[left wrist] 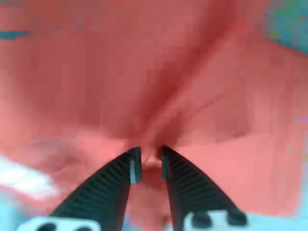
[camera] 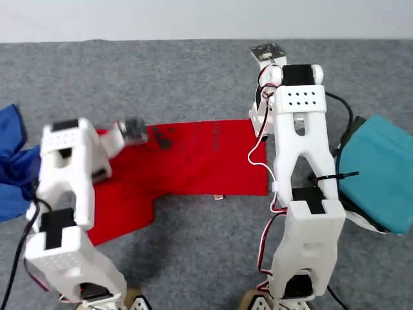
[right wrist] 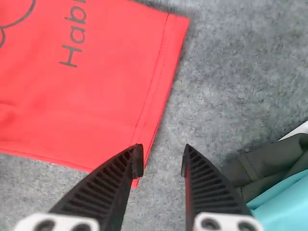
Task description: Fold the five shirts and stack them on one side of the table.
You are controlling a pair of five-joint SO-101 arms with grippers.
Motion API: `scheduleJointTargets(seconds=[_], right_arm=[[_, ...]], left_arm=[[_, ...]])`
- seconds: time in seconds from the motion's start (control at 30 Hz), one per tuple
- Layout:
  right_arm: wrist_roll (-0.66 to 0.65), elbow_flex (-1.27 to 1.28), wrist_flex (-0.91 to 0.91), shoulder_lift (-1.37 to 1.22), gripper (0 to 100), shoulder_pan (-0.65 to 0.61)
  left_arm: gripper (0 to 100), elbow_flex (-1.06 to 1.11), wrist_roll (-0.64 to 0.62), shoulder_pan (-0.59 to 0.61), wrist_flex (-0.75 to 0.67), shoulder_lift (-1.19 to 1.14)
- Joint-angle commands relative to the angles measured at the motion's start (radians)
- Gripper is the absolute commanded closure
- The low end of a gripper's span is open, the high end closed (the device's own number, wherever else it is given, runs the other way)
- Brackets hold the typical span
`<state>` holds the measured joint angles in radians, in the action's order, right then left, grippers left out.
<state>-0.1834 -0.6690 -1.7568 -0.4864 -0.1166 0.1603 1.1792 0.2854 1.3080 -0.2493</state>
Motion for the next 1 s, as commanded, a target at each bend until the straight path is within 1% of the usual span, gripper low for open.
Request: scheduleJointTargets(seconds=[0.0, 0.07, 0.13, 0.17, 0.33, 0.43, 0.5, 0.63, 0.8, 0.97], right_arm=[[0.011, -0.005, -0.041, 0.074, 85.6, 0.018], [0.011, -0.005, -0.041, 0.074, 85.6, 0.018], [0.011, -0.005, -0.041, 0.074, 85.6, 0.018], [0.011, -0.005, -0.041, 0.074, 85.6, 0.018], [0.011, -0.005, -0.041, 0.074, 85.6, 0.019], [0.011, -0.005, -0.041, 0.074, 85.6, 0.019], [0.011, -0.005, -0.041, 0.074, 85.6, 0.019], [0.011, -0.005, -0.041, 0.074, 85.6, 0.019], [0.008, -0.005, -0.041, 0.076, 85.6, 0.019], [0.006, -0.005, -0.041, 0.076, 85.6, 0.021]], left_arm=[[92, -0.246, -0.077, -0.009, -0.012, 0.000], [92, -0.317, -0.104, -0.017, -0.011, -0.008], [92, -0.326, -0.118, -0.021, -0.006, -0.008], [92, -0.326, -0.118, -0.023, 0.018, -0.008], [92, -0.326, -0.114, -0.023, 0.226, -0.003], [92, -0.326, -0.048, -0.025, 0.370, 0.002], [95, -0.325, -0.018, -0.026, 0.451, 0.002], [97, -0.222, -0.017, 0.006, 0.448, 0.021], [97, 0.031, 0.025, 0.038, 0.442, 0.144], [91, 0.268, 0.026, 0.041, 0.387, 0.301]])
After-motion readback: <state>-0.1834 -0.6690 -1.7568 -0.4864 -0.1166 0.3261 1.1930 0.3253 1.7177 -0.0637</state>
